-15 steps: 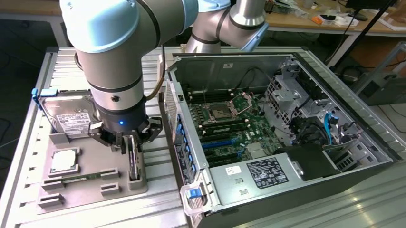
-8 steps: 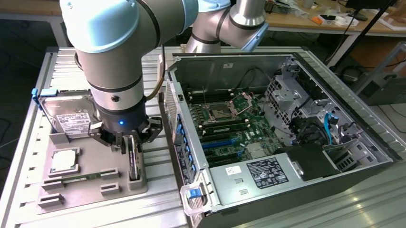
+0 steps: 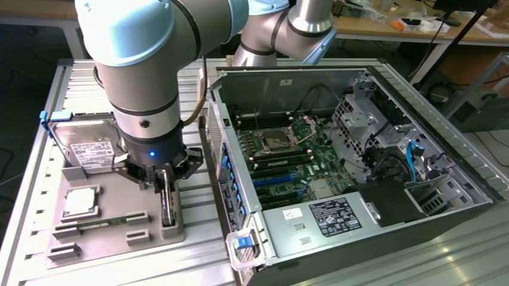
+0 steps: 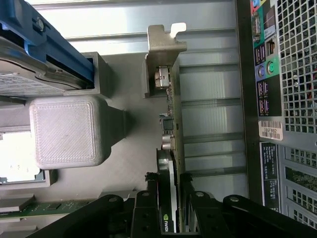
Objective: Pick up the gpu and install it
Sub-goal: 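Pick up the gpu and move the gpu toward the slot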
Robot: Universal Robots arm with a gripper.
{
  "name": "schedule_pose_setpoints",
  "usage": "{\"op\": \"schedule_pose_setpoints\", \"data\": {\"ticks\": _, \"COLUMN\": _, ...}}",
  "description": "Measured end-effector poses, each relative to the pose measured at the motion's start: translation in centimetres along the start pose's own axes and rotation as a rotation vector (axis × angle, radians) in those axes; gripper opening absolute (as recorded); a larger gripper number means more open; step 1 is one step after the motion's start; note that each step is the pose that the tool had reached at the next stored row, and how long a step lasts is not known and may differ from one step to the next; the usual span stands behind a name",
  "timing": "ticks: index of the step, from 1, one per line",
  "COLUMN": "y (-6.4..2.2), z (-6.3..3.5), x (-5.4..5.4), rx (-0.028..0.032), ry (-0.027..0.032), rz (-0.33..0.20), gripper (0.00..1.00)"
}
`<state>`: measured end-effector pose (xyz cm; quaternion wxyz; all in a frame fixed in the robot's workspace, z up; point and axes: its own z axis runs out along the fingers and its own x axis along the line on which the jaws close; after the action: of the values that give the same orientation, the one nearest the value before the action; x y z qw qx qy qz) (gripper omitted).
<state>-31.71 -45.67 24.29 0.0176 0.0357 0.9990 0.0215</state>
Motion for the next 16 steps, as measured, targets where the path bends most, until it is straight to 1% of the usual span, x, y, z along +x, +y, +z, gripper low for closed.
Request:
{"op": "schedule_pose_setpoints", "data": {"ticks": 4, "y": 0.0, "z": 0.0, "x": 0.0, "rx": 0.0001, "ry": 0.0001, "rz": 0.0, "gripper": 0.31}}
{"op": "schedule_pose_setpoints", "data": {"ticks": 6, "y": 0.0, "z": 0.0, "x": 0.0, "rx": 0.0, "ry": 0.0001, "rz": 0.0, "gripper": 0.27}}
{"op": "schedule_pose_setpoints", "data": {"ticks": 16, "y": 0.0, "z": 0.0, "x": 0.0, "rx": 0.0, "ry": 0.0001, "rz": 0.0, "gripper": 0.27}}
